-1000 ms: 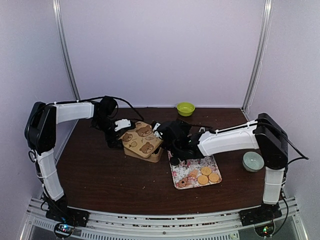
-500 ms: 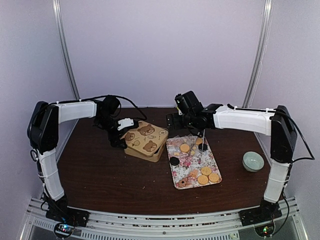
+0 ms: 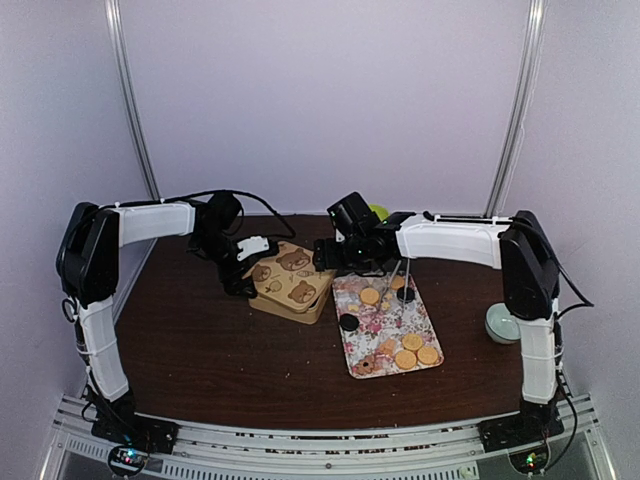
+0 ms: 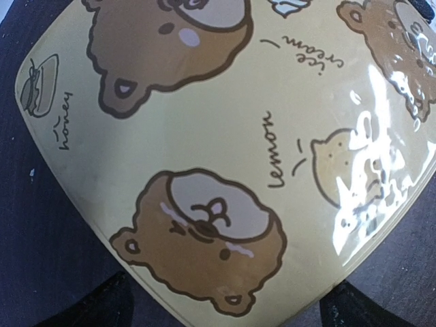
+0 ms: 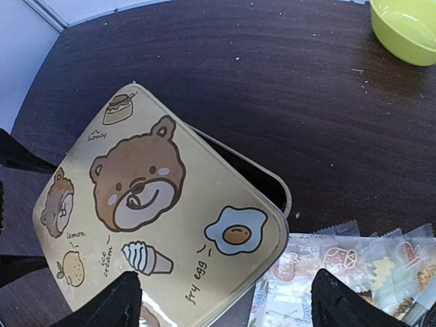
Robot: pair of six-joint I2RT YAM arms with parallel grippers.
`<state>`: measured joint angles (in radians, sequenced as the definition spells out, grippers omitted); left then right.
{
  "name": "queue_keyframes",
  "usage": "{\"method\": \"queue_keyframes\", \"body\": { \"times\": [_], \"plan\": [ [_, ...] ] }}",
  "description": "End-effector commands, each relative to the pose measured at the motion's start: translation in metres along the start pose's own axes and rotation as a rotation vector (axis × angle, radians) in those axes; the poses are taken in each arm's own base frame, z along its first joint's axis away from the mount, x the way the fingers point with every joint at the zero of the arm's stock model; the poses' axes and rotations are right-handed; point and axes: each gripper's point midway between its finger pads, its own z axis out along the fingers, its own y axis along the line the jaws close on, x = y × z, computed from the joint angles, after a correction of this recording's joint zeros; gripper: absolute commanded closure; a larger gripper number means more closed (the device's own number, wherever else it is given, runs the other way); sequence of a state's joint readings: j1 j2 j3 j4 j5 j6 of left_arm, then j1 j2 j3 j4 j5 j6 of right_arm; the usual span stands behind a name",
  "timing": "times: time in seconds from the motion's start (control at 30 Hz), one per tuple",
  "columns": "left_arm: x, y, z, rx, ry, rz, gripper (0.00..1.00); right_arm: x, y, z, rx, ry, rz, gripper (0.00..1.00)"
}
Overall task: Pack the cookies
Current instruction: Adjust the box lid on the packing box.
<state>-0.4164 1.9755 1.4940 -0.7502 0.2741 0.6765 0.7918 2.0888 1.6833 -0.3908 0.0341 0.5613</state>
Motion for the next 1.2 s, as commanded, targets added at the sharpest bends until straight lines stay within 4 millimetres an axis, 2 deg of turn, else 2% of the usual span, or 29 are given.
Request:
{"method": "queue_keyframes", "body": {
  "times": [0.0,0.2,0.47,0.9,1.17],
  "plan": [
    [-0.01,0.002,0.003,-0.011,-0.049,-0.025,0.02,0.002,0.003,0.016,-0.017,0.033,0.052,0.16],
    [-0.005,0.0,0.006,-0.014,-0.035,-0.037,0.02,0.0,-0.003,0.032,-0.035,0.053,0.118,0.24],
    [-0.011,-0.003,0.002,0.008,-0.053,-0.053,0.02,-0.001,-0.004,0.036,-0.039,0.057,0.129,0.25],
    [-0.016,-0.019,0.006,0.049,-0.049,-0.081,0.02,-0.016,-0.005,0.043,-0.056,0.038,0.156,0.28],
    [-0.024,-0.032,0.006,0.068,-0.052,-0.047,0.02,-0.022,-0.017,0.042,-0.021,0.022,0.162,0.29]
  ]
}}
